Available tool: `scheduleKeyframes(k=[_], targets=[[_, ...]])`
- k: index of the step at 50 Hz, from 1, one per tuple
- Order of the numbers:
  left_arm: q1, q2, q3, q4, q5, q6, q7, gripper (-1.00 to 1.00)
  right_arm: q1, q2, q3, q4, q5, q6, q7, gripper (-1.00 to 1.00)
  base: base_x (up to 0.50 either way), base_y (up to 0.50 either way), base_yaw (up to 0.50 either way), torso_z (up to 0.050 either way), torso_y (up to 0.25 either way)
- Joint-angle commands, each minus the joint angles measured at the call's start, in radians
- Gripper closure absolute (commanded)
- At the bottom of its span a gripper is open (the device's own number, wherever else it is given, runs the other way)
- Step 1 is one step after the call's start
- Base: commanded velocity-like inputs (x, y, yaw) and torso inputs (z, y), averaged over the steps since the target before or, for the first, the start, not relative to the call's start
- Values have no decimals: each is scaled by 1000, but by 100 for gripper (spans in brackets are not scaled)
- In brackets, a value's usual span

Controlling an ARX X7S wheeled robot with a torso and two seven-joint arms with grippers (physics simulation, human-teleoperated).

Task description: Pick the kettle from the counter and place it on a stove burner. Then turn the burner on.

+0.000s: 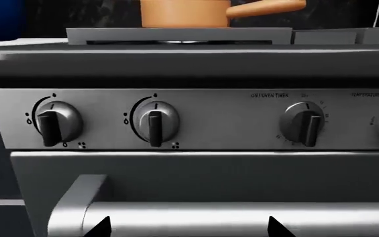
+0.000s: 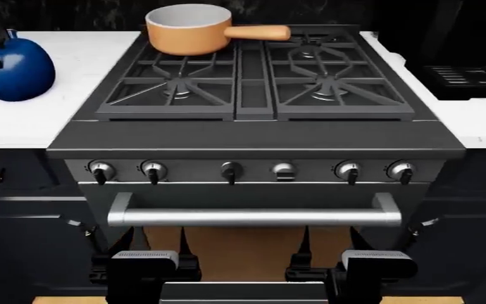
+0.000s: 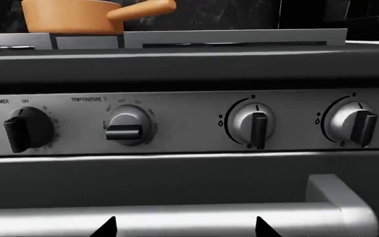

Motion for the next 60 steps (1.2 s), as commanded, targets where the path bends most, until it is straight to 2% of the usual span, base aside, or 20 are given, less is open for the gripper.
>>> scheduleKeyframes(k=[1, 60], targets=[[-4, -13, 16, -6, -13, 5, -16, -100, 3, 13, -16, 3, 14, -4, 16, -100, 0, 496, 0, 0, 0], [-10, -57, 71, -11, -58, 19, -75, -100, 11, 59, -74, 7, 59, -14, 72, -100, 0, 499, 0, 0, 0]])
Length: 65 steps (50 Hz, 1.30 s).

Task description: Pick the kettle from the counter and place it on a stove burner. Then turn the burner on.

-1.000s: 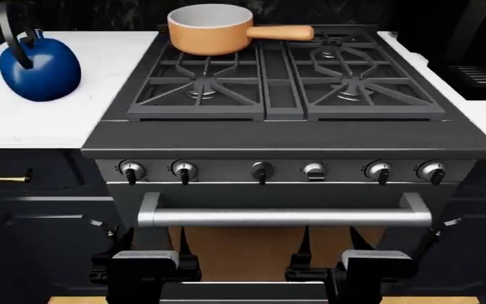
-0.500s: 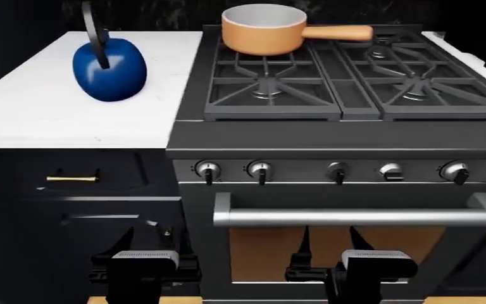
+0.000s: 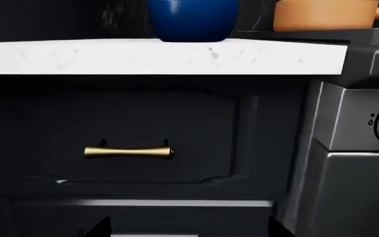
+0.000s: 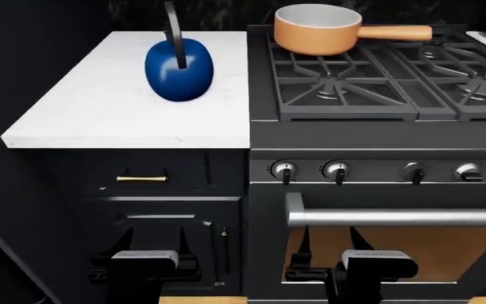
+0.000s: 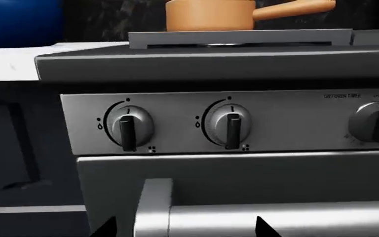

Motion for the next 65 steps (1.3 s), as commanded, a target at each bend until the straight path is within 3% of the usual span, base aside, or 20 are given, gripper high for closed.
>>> scheduleKeyframes(k=[1, 27, 36, 65], targets=[[-2, -7, 9, -3, -7, 4, -9, -100, 2, 8, -10, 1, 6, 0, 9, -100, 0, 500, 0, 0, 0], [-2, -21, 27, 1, -17, 8, -32, -100, 4, 23, -26, 2, 23, -9, 25, -100, 0, 478, 0, 0, 0], [-2, -25, 32, 3, -25, 7, -37, -100, 4, 27, -31, 2, 28, -12, 30, -100, 0, 5, 0, 3, 9], [-11, -38, 50, -9, -38, 11, -50, -100, 8, 40, -47, 4, 46, -11, 45, -100, 0, 0, 0, 44, 114]])
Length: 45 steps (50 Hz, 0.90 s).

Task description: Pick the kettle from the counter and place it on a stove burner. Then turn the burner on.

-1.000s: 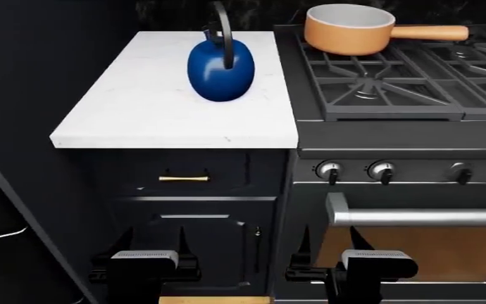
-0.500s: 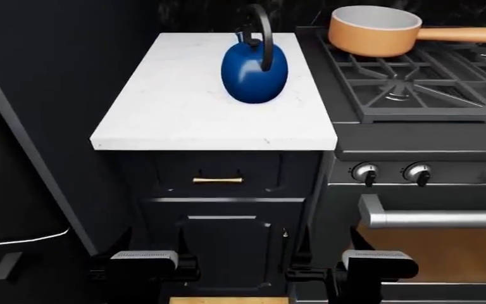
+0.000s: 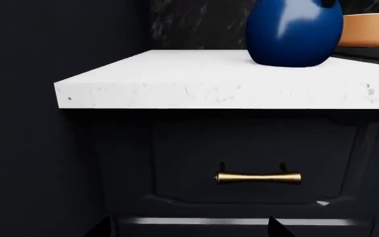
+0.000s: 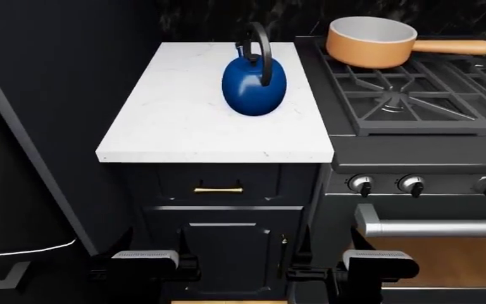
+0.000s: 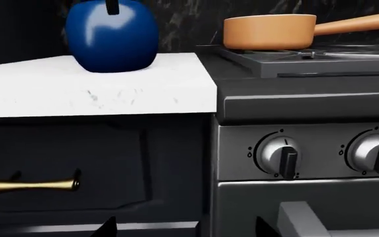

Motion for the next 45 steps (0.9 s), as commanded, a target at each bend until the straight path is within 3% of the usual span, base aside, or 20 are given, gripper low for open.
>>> scheduleKeyframes(k=[1, 15, 23, 29, 38, 45], targets=[[-3, -4, 6, -2, -5, -1, -8, -100, 2, 5, -6, -1, 8, 5, 6, -100, 0, 0, 0, 45, 109], [1, -6, 6, 39, -32, -40, -26, -100, -5, 7, 5, -31, 4, 9, 51, -100, 0, 0, 0, 46, 91], [14, -40, 16, 494, -76, -351, -115, -100, 28, 47, -23, -414, 33, 329, 111, -100, 0, 0, 0, 0, 0], [-14, -74, 4, 685, -167, -537, -130, -100, 108, 85, -18, -626, 121, 595, 126, -100, 0, 0, 0, 0, 0], [-141, -89, -12, 786, -265, -732, -149, -100, 214, 112, 20, -720, 201, 796, 147, -100, 0, 0, 0, 0, 0], [-194, -96, -8, 777, -260, -742, -150, -100, 277, 117, 32, -756, 231, 869, 159, -100, 0, 0, 0, 0, 0]])
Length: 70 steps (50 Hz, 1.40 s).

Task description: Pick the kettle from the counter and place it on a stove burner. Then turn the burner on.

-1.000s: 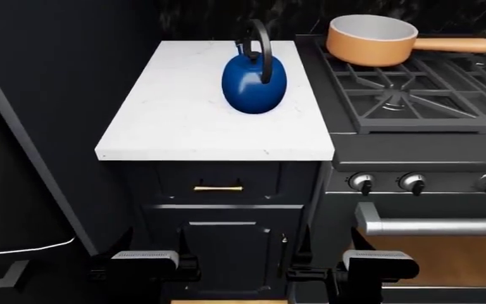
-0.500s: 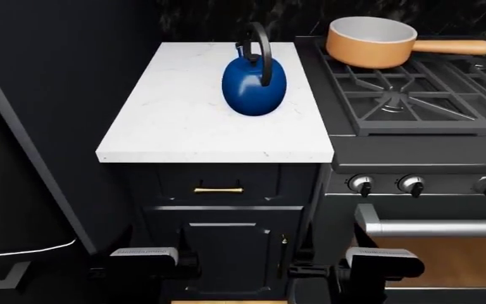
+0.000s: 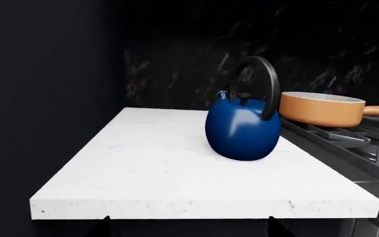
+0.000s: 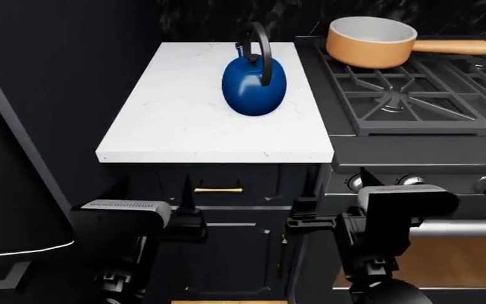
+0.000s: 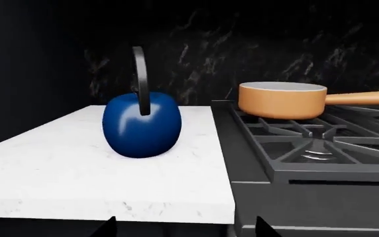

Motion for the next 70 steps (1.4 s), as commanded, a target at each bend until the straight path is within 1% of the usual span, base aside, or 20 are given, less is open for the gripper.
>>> scheduleKeyframes(k=[1, 4, 6, 13, 20, 46, 55, 70], targets=[[-93, -19, -5, 98, -54, -138, -19, -100, 105, 21, 21, -124, 67, 193, 27, -100, 0, 0, 0, 0, 0], [-106, -19, -8, 103, -62, -149, -20, -100, 123, 20, 22, -133, 77, 211, 30, -100, 0, 0, 0, 0, 0], [-99, -23, 9, 90, -44, -127, -14, -100, 122, 20, 22, -127, 82, 203, 22, -100, 0, 0, 0, 0, 0], [-107, -25, 18, 90, -52, -135, -14, -100, 122, 17, 29, -120, 99, 179, 5, -100, 28, 0, 0, 0, 0], [-91, -24, 19, 70, -52, -116, -11, -100, 129, 16, 23, -109, 107, 166, -6, -100, 182, 0, 0, 0, 0], [-104, -36, 13, 75, -71, -121, -23, -100, 117, 22, 9, -88, 112, 126, -17, -100, 187, 0, 0, 0, 0], [-109, -36, -5, 79, -91, -131, -32, -100, 131, 25, -1, -90, 116, 133, -14, -100, 187, 0, 0, 0, 0], [-112, -36, 3, 59, -89, -120, -37, -100, 127, 27, -2, -72, 116, 111, -14, -100, 188, 0, 0, 0, 0]])
